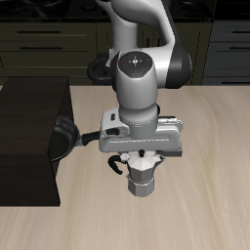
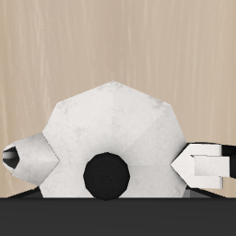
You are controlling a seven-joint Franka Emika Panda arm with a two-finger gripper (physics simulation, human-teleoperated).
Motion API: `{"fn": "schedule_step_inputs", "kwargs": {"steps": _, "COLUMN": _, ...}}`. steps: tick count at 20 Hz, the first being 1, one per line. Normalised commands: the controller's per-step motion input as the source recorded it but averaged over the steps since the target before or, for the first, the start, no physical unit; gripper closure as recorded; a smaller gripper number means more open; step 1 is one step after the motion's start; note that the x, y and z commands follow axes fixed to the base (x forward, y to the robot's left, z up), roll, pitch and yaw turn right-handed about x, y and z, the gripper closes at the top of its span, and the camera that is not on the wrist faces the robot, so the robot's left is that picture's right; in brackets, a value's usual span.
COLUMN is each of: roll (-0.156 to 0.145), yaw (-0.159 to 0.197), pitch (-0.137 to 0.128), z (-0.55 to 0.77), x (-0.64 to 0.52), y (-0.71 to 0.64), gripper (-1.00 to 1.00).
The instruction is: Place the moka pot on the stove and turn on the stove
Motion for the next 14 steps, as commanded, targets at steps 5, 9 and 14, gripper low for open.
{"fn": "schedule_step_inputs", "kwargs": {"steps": 5, "roll": 0.005, "yaw": 0.003, "pitch": -0.028, "z": 0.36, "x": -0.2, "y": 0.09, "gripper": 1.0}}
{"fn": "schedule_step_inputs", "kwargs": {"steps": 9, "roll": 0.009, "yaw": -0.011, "pitch": -0.043, "z": 0.45, "x": -0.24, "y": 0.08, "gripper": 1.0}}
{"fn": "schedule_step_inputs", "kwargs": {"steps": 14, "roll": 0.026, "yaw": -0.026, "pitch": -0.038, "z": 0.46, "x": -0.34, "y": 0.1, "gripper": 1.0}}
